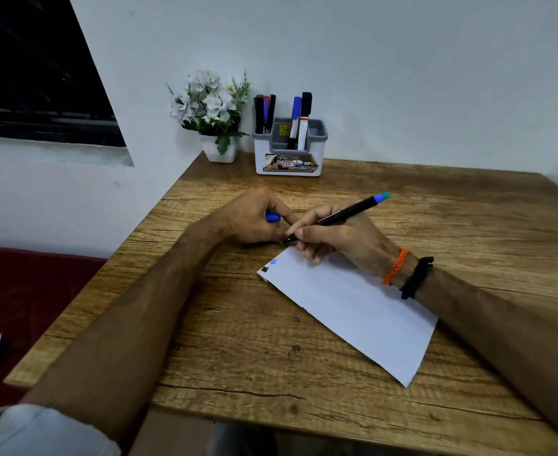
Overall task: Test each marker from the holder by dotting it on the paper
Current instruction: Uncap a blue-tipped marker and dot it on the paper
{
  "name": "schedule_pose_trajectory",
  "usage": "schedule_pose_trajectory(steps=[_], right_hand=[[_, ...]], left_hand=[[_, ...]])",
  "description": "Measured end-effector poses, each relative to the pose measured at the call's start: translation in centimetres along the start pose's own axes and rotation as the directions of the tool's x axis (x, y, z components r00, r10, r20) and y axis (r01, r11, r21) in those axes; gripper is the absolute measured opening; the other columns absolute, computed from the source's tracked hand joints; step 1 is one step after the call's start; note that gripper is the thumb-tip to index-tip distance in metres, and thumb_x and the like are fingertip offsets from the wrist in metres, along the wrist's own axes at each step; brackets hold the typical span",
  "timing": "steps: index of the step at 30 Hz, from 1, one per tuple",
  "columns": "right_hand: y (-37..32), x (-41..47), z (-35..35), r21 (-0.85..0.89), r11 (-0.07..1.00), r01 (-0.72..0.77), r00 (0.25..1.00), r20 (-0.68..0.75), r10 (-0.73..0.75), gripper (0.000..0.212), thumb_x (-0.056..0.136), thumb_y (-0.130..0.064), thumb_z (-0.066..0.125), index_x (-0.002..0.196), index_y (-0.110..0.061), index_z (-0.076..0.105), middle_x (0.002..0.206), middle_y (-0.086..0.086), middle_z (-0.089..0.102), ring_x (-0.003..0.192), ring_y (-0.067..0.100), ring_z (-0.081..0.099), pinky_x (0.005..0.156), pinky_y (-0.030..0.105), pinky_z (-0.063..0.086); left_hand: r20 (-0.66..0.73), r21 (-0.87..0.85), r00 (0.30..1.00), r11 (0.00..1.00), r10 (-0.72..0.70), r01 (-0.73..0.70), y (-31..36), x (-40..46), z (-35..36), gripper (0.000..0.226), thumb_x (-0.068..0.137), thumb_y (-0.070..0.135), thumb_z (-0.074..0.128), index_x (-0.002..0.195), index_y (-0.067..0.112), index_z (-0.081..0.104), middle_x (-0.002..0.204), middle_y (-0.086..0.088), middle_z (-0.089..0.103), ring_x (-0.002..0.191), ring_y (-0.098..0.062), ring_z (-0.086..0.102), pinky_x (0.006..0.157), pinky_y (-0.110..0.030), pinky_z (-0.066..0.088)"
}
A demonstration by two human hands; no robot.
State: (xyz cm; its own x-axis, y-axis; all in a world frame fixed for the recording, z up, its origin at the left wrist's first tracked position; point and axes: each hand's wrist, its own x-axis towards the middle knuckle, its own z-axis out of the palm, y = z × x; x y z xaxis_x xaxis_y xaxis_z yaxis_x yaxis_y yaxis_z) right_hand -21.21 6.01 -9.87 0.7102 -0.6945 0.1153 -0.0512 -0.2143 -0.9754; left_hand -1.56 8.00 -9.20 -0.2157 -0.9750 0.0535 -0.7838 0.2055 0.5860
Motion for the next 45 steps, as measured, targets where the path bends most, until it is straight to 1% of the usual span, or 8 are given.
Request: schedule_pose_trajectory(steps=[4,9,15,19,25,31,35,45], right_hand=[[0.3,-0.1,0.9,-0.052,0.998,-0.020,0.999,-0.043,0.018,0.012,0.088,0.007,0.061,0.092,0.009,0.072,0.068,0.013,0.069,0.052,0.014,0.064,0.049,0.024,0.054],[0.8,-0.4,1.4,-0.132,0.991,-0.011,0.992,-0.125,-0.005,0.012,0.086,0.003,0.062,0.085,0.002,0.074,0.065,0.010,0.071,0.050,0.013,0.064,0.046,0.024,0.051],[0.8,-0.5,1.5,-0.156,0.988,-0.014,0.989,-0.145,-0.009,0.011,0.086,0.002,0.063,0.085,0.001,0.074,0.064,0.009,0.071,0.049,0.012,0.064,0.045,0.024,0.051],[0.7,-0.6,1.6,-0.163,0.986,-0.027,0.990,-0.144,0.003,0.010,0.086,0.001,0.064,0.085,0.001,0.074,0.065,0.009,0.071,0.049,0.010,0.064,0.044,0.022,0.049],[0.4,-0.8,1.8,-0.182,0.983,-0.028,0.989,-0.147,0.001,0.008,0.086,0.000,0.066,0.086,0.003,0.073,0.066,0.014,0.070,0.045,0.008,0.061,0.041,0.021,0.048],[0.1,-1.0,2.0,-0.188,0.982,-0.026,0.990,-0.139,0.000,0.008,0.087,0.002,0.065,0.087,0.005,0.073,0.065,0.014,0.069,0.040,0.004,0.058,0.039,0.017,0.044],[0.2,-1.0,2.0,-0.202,0.979,-0.018,0.992,-0.127,-0.009,0.008,0.086,0.003,0.065,0.086,0.005,0.073,0.063,0.013,0.069,0.039,0.004,0.058,0.039,0.018,0.044],[0.4,-0.9,2.0,-0.225,0.974,-0.029,0.989,-0.150,-0.005,0.008,0.084,0.001,0.067,0.085,0.001,0.074,0.063,0.010,0.070,0.043,0.007,0.061,0.042,0.021,0.048]], left_hand=[[0.004,-0.003,1.000,1.000,-0.013,0.013,-0.1,0.2,0.0,0.024,0.080,0.018,0.075,0.095,0.036,0.075,0.096,0.017,0.073,0.090,-0.005,0.065,0.089,-0.042,0.054],[0.018,-0.011,1.000,1.000,-0.012,0.012,-0.1,0.1,0.0,0.023,0.080,0.023,0.075,0.096,0.039,0.074,0.089,0.026,0.069,0.087,0.000,0.064,0.088,-0.040,0.054],[0.107,-0.026,0.994,1.000,0.010,-0.007,-0.2,0.0,-0.5,0.029,0.080,0.024,0.076,0.097,0.046,0.070,0.100,0.021,0.070,0.095,-0.001,0.064,0.094,-0.040,0.051],[0.140,-0.025,0.990,1.000,0.006,-0.002,-0.3,0.0,-0.7,0.031,0.080,0.020,0.076,0.105,0.037,0.071,0.105,0.016,0.071,0.097,-0.003,0.064,0.097,-0.039,0.050],[0.148,-0.024,0.989,1.000,-0.009,0.012,-0.4,0.1,-0.7,0.034,0.079,0.022,0.077,0.098,0.047,0.067,0.099,0.023,0.067,0.095,0.000,0.061,0.097,-0.036,0.048],[0.151,-0.025,0.988,0.999,-0.017,0.021,-0.3,0.1,-0.7,0.033,0.079,0.021,0.077,0.105,0.039,0.069,0.096,0.024,0.066,0.091,0.002,0.060,0.093,-0.033,0.048],[0.157,-0.029,0.988,0.999,-0.015,0.020,-0.2,0.0,-0.7,0.033,0.079,0.021,0.076,0.104,0.041,0.068,0.094,0.029,0.063,0.089,0.006,0.059,0.092,-0.030,0.046],[0.159,-0.018,0.987,1.000,-0.018,0.021,-0.1,0.0,-0.8,0.034,0.079,0.020,0.076,0.105,0.040,0.067,0.095,0.024,0.065,0.091,0.004,0.059,0.096,-0.033,0.047]])
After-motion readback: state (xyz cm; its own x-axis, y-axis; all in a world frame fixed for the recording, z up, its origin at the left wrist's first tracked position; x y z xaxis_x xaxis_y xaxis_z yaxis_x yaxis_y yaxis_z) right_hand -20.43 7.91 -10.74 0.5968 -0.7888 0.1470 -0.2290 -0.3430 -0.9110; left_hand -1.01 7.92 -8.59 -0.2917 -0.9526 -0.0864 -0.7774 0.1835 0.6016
